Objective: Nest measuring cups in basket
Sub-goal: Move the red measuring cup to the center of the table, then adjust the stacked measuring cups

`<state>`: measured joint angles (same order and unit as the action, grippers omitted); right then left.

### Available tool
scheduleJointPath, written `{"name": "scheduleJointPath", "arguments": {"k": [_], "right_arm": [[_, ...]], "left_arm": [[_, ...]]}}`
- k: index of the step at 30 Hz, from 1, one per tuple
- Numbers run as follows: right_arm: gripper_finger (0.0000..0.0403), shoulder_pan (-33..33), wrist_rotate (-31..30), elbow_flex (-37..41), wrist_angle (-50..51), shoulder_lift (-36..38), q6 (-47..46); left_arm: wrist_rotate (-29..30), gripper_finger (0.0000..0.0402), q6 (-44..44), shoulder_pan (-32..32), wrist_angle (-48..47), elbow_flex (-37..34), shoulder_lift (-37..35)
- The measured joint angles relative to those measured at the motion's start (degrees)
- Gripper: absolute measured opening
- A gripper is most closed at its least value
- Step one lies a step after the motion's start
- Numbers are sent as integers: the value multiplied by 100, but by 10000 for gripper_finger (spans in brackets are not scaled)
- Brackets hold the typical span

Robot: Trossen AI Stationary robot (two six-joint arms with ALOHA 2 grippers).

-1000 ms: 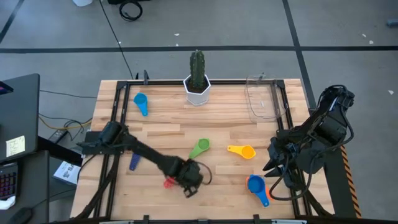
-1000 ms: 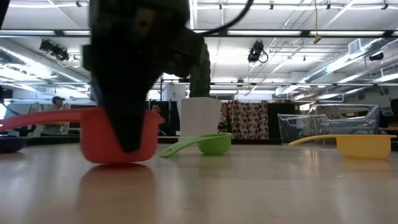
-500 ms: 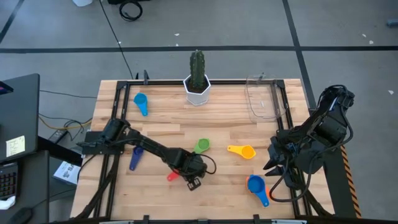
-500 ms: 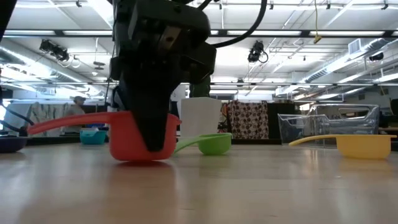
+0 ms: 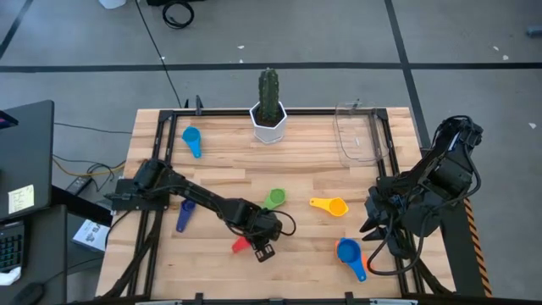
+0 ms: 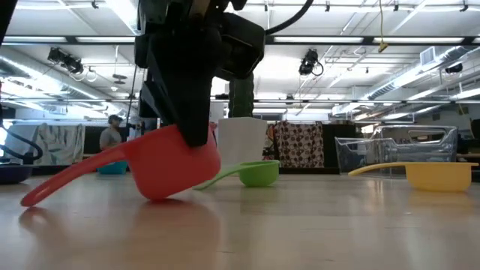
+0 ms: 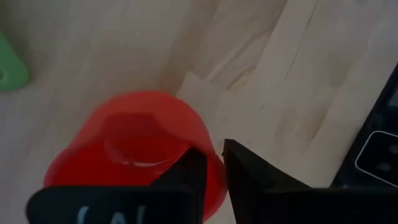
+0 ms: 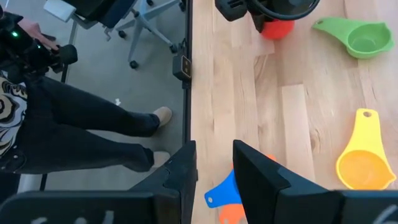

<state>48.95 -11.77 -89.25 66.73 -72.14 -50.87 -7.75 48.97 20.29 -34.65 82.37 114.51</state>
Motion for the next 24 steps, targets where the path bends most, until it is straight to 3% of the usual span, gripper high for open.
{"name": "scheduleJointPath", "arguments": {"k": [16, 24], "right_arm": [[110, 0, 2, 0, 71, 0, 2], [110, 0, 116, 564, 65, 2, -446]], "left_arm": [[80, 59, -68, -19, 5, 13, -146], [75, 59, 37, -19, -255, 13, -958]]}}
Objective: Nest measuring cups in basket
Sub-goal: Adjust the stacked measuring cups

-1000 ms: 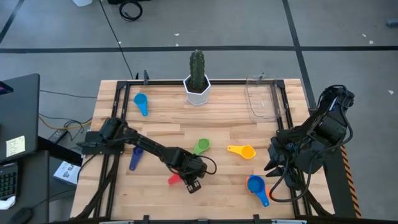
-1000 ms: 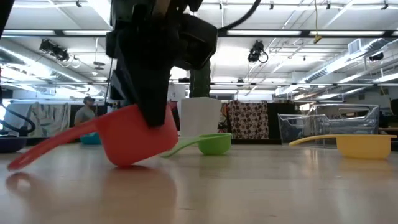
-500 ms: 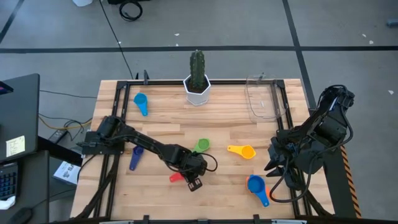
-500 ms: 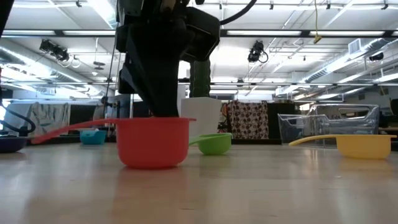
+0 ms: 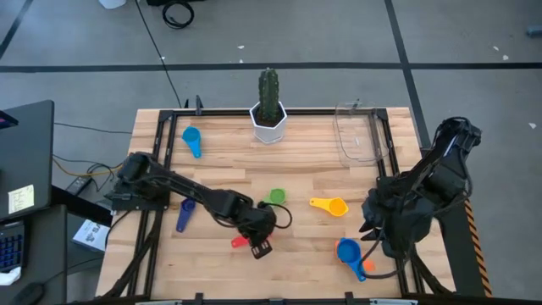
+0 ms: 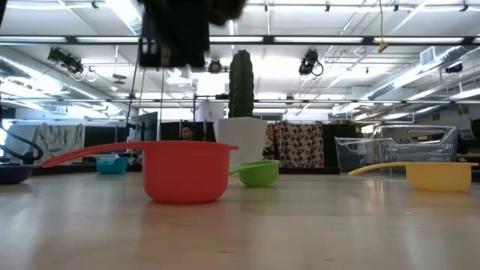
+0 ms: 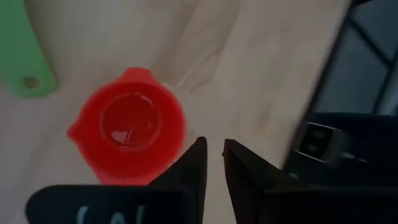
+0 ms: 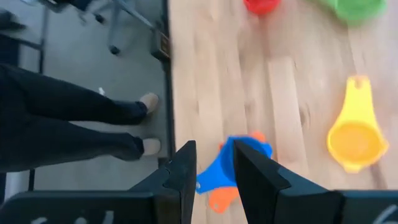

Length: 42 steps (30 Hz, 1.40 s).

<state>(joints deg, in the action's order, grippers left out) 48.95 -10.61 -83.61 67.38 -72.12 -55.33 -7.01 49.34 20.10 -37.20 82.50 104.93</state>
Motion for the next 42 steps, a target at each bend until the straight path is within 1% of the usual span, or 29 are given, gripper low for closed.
{"name": "scheduleJointPath", "arguments": {"k": [3, 6, 9, 12, 16, 19, 23, 26, 30, 36, 39, 42], "right_arm": [[110, 2, 53, 408, -79, -2, -449], [110, 0, 172, 859, -491, -2, -872], [110, 2, 326, 1334, -1212, -2, -1003], [110, 6, 440, 1836, -2108, -2, -842], [110, 11, 474, 2468, -3034, -4, -733], [109, 26, 487, 2891, -3220, -4, -933], [103, 55, 560, 3355, -3301, -4, -1588], [98, 52, 711, 3565, -3628, -4, -1827], [96, 55, 707, 3715, -4050, -4, -1990], [89, 55, 701, 3718, -4075, -4, -1865], [64, 55, 704, 3718, -4088, -4, -1854], [17, 55, 714, 3718, -4141, -4, -1864]], "left_arm": [[67, 59, 141, 53, -127, 0, -441], [353, 59, 158, 159, -128, 2, -863], [646, 59, 147, 290, -161, 2, -1245], [962, 59, 66, 444, -188, 6, -1559], [1258, 59, 38, 597, -263, 7, -1827], [1340, 59, -38, 672, -264, 7, -1933], [1340, 59, -201, 779, -285, 7, -1927], [1339, 59, -201, 820, -411, 7, -1910], [1342, 59, -199, 817, -629, 4, -1900], [1342, 59, -206, 807, -734, 4, -1900], [1427, 59, -211, 807, -821, 4, -1900], [1552, 59, -211, 807, -956, 4, -1900]]}}
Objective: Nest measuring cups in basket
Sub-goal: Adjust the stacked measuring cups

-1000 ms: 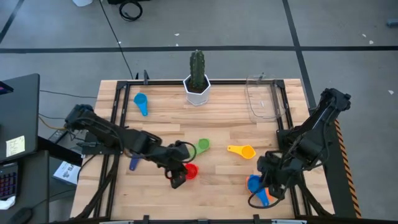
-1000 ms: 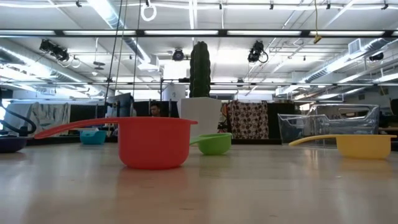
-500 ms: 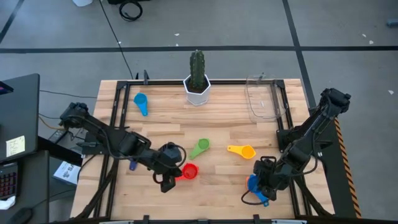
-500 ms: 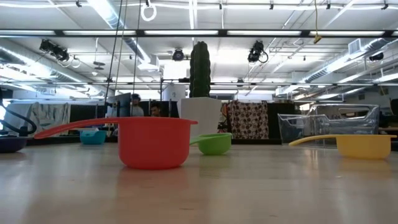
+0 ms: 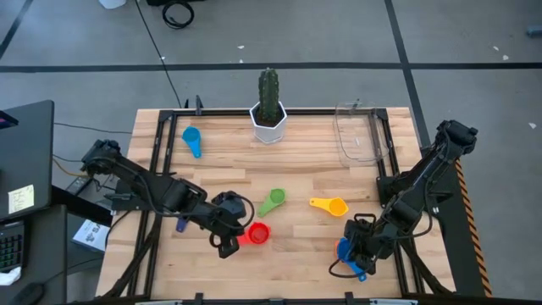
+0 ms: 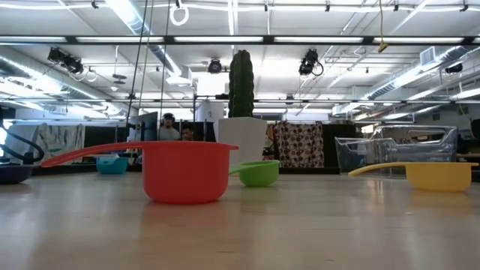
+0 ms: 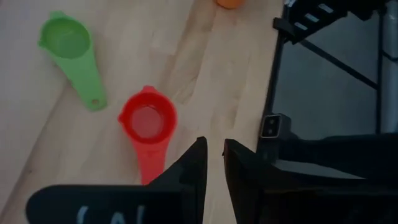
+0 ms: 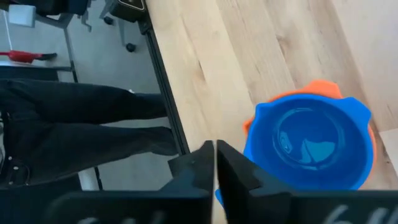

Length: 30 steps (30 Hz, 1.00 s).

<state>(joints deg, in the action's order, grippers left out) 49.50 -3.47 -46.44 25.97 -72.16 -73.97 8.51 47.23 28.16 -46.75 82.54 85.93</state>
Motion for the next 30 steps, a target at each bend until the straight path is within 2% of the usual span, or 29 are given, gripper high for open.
{"name": "scheduleJointPath", "arguments": {"k": [6, 11, 17, 23, 27, 30], "right_arm": [[5, 15, 26, -24, 1, -216, -86], [4, 127, 559, -385, 415, -944, -68], [6, 209, 704, -838, 813, -1771, 54], [37, 42, 1251, -954, 438, -2168, 66], [61, -140, 1829, -973, 266, -2089, 212], [72, -255, 1958, -973, 240, -1985, 302]], "left_arm": [[46, 59, 8, 2, -176, 0, 0], [48, 59, 7, 7, -275, 0, 0], [60, 59, -10, 3, -364, 0, 0], [162, 59, -11, 2, -444, 0, 0], [161, 59, -12, 2, -447, 0, 2], [169, 59, -10, 2, -454, 0, 2]]}}
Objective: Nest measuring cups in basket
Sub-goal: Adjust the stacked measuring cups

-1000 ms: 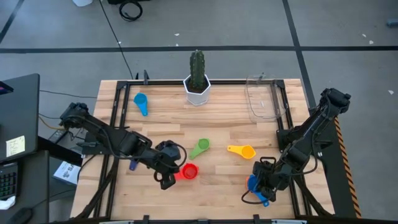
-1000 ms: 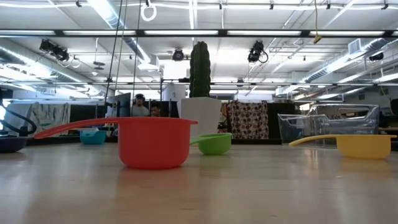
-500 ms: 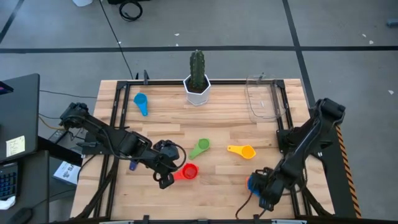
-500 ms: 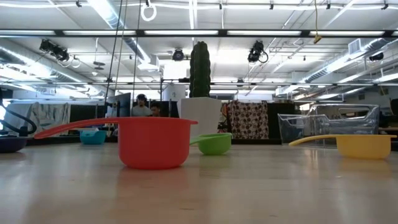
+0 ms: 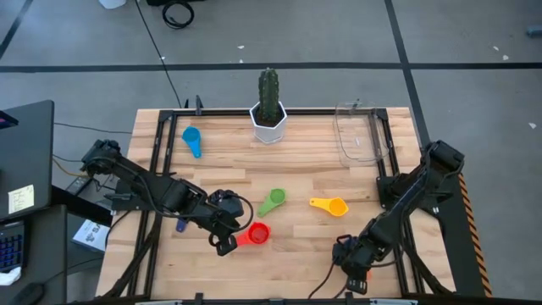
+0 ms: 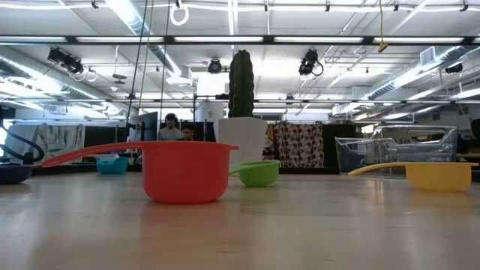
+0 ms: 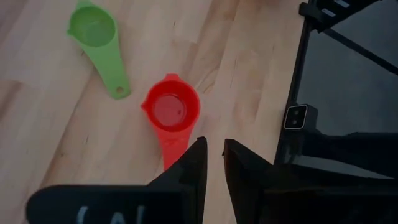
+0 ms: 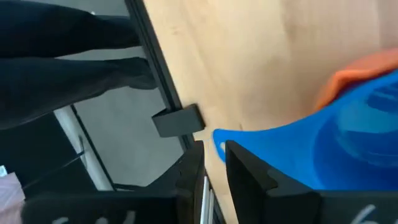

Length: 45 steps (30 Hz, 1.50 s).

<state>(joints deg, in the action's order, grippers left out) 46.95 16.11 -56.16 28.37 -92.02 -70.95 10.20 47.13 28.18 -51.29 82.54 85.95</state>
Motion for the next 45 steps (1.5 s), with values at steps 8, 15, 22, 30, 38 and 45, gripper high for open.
{"name": "scheduleJointPath", "arguments": {"k": [8, 15, 22, 30, 38, 45], "right_arm": [[55, -150, 255, 0, 498, 18, -436], [9, 25, 1137, 2, 1100, 98, -694], [4, 283, 218, 2, 2332, 431, -1234], [2, 210, -360, 385, 2666, 394, -1495], [2, 44, -452, 698, 1945, 394, -1337], [1, -237, -867, 896, 917, 390, -1351]], "left_arm": [[10, 59, 0, 2, 0, 0, 2], [10, 59, 0, 2, 0, -1, 2], [32, 59, 1, 2, 3, 0, 2], [71, 59, 20, 2, 40, 0, 2], [78, 59, 20, 2, 40, 0, 2], [78, 59, 22, 1, 40, 0, 2]]}}
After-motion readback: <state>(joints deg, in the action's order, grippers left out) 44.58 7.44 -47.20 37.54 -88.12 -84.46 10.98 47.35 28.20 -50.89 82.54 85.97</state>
